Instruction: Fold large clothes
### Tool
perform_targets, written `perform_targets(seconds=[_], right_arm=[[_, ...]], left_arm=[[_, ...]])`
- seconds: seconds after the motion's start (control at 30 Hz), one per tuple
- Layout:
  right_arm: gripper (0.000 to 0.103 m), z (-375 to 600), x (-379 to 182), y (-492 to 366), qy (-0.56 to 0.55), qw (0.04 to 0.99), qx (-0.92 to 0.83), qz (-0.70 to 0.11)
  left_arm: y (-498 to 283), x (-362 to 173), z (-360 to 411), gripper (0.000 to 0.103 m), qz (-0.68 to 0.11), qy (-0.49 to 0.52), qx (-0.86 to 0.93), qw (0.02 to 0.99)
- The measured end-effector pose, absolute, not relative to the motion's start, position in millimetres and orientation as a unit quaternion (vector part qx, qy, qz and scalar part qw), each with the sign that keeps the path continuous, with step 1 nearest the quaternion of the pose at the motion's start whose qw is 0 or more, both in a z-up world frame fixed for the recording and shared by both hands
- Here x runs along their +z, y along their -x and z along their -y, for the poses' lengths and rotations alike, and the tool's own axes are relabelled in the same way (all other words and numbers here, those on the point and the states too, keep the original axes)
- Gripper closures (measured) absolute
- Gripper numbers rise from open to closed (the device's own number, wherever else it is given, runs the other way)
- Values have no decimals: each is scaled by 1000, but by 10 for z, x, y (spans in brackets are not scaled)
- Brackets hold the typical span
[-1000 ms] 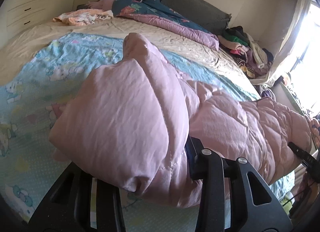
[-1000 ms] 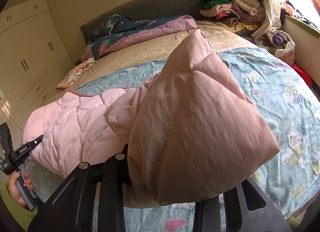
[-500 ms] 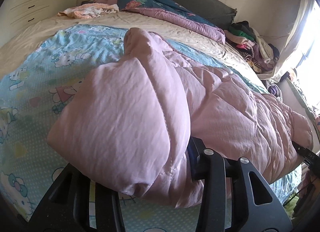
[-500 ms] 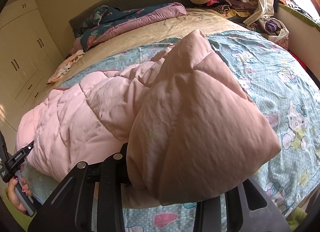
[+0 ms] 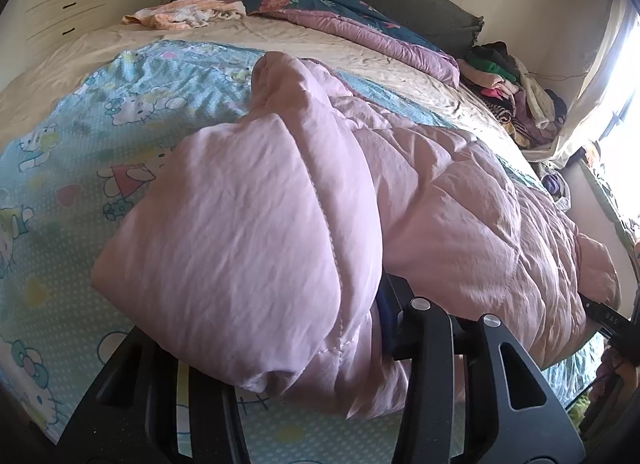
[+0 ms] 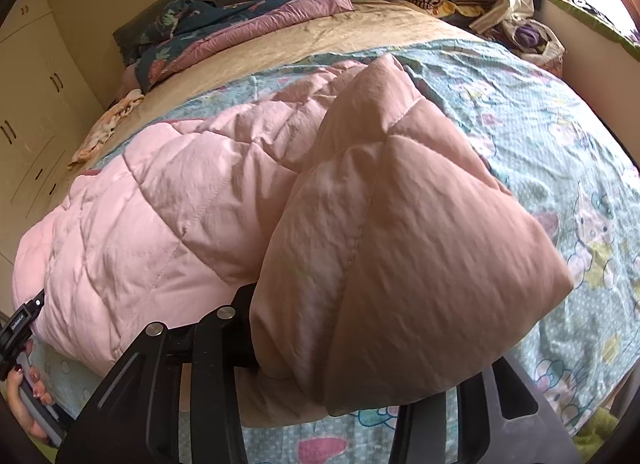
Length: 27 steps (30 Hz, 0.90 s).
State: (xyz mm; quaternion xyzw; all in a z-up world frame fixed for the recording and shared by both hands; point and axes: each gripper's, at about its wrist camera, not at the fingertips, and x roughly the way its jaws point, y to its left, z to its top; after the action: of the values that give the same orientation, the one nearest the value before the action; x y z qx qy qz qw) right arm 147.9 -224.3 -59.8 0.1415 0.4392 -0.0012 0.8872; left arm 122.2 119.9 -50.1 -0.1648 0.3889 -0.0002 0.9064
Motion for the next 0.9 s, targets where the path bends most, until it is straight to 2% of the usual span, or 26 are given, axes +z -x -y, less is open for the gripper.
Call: perform_targets(seconds=[0.2, 0.27, 0.33, 0.43, 0.63, 0.67, 0.73, 0.8, 0.83, 0.87, 0.9], right_arm=[[60, 2284, -614, -1440, -153, 885, 0, -439], [54, 2320, -612, -1416, -166, 883, -7, -439], [40, 2361, -605, -1392, -175, 880, -10, -441], [30, 2429, -577, -1299, -189, 876, -8, -444], [24, 2511, -456, -1050, -187, 878, -16, -440], [24, 2515, -432, -1019, -184, 879, -19, -439], [12, 2525, -350, -944, -170, 887, -37, -428], [11, 2549, -299, -890, -165, 890, -47, -422], [10, 2551, -284, -871, -162, 892, -50, -420], [9, 2550, -267, -852, -158, 894, -48, -417], [8, 2550, -256, -842, -157, 895, -46, -415]], left_arm=[[-1208, -514, -1191, 67, -390, 164, 2, 906], [-1207, -517, -1200, 67, -391, 166, 2, 905], [-1205, -519, -1208, 66, -391, 169, 2, 905], [-1210, -534, -1234, 66, -390, 172, 0, 904], [-1197, -563, -1287, 61, -389, 181, -5, 903], [-1191, -570, -1303, 57, -389, 186, -7, 902], [-1174, -589, -1356, 49, -391, 193, -5, 900], [-1139, -608, -1412, 31, -395, 200, -4, 897], [-1114, -617, -1443, 26, -396, 202, -2, 895], [-1091, -624, -1479, 14, -398, 201, 3, 895], [-1049, -628, -1527, 11, -398, 198, 12, 895]])
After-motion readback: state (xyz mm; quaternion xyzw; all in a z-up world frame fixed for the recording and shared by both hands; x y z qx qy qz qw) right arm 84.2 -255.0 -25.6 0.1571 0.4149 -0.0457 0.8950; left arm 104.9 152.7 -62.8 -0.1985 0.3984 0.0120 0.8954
